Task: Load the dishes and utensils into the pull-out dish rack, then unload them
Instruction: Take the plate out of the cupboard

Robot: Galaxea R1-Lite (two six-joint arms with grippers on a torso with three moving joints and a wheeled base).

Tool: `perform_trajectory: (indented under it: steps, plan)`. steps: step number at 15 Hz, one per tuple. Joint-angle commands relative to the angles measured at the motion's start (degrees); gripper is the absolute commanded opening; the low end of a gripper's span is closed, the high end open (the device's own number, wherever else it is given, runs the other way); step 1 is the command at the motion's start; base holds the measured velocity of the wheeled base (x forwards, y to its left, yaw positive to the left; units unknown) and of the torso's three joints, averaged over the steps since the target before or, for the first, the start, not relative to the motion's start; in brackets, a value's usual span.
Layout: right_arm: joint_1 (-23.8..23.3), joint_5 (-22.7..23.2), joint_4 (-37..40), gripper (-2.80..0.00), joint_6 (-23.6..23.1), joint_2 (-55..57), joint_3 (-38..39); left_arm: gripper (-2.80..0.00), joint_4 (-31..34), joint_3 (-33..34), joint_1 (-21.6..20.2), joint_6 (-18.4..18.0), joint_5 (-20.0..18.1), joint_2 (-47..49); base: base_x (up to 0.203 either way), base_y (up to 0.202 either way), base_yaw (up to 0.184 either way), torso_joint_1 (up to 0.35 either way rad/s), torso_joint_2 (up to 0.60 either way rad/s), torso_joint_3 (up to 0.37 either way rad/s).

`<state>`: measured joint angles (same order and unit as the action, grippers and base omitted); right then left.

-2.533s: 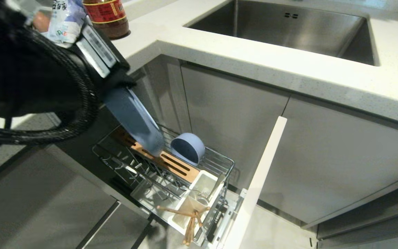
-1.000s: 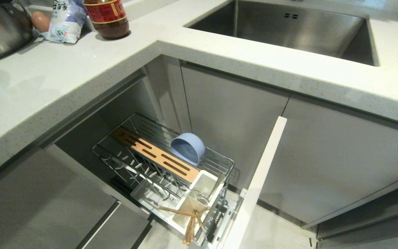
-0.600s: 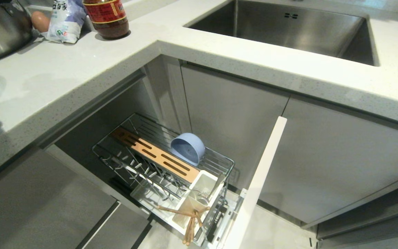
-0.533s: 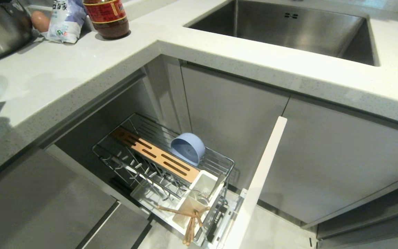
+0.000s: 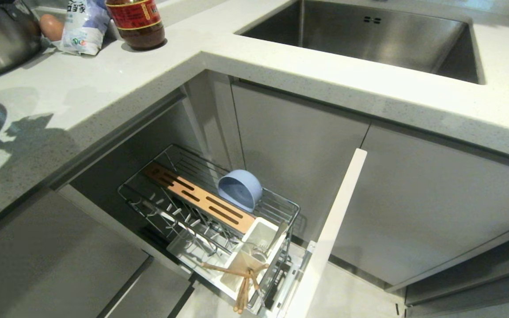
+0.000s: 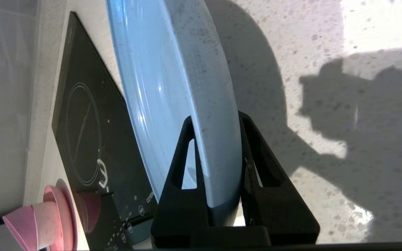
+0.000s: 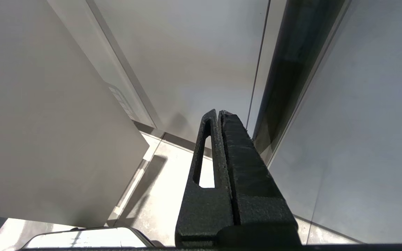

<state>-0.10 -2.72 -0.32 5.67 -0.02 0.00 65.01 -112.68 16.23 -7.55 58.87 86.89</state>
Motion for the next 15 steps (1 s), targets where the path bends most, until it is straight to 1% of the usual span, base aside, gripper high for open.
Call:
perform_trajectory:
  steps: [1, 3, 5, 11, 12, 15]
  plan:
    - [0.0, 0.0, 0.0, -2.8, 0.0, -0.2, 0.0, -2.8, 0.4, 0.0, 0.3, 0.0, 0.4, 0.7, 0.0, 0.0, 0.0, 0.0, 0.0, 0.0]
    - [0.0, 0.0, 0.0, -2.8, 0.0, -0.2, 0.0, -2.8, 0.3, 0.0, 0.4, 0.0, 0.3, 1.0, 0.0, 0.0, 0.0, 0.0, 0.0, 0.0]
    - [0.0, 0.0, 0.0, -2.8, 0.0, -0.2, 0.0, -2.8, 0.3, 0.0, 1.3, 0.0, 0.4, 1.8, 0.0, 0.0, 0.0, 0.0, 0.0, 0.0]
    - [0.0, 0.0, 0.0, -2.8, 0.0, -0.2, 0.0, -2.8, 0.4, 0.0, 1.2, 0.0, 0.3, 2.6, 0.0, 0.0, 0.0, 0.0, 0.0, 0.0]
    - [0.0, 0.0, 0.0, -2.8, 0.0, -0.2, 0.0, 0.0, 0.4, 0.0, 1.2, 0.0, 0.3, 2.6, 0.0, 0.0, 0.0, 0.0, 0.0, 0.0]
    - [0.0, 0.0, 0.0, -2.8, 0.0, -0.2, 0.0, 0.0, 0.1, 0.0, 1.2, -0.1, -0.1, 2.0, 0.0, 0.0, 0.0, 0.0, 0.0, 0.0]
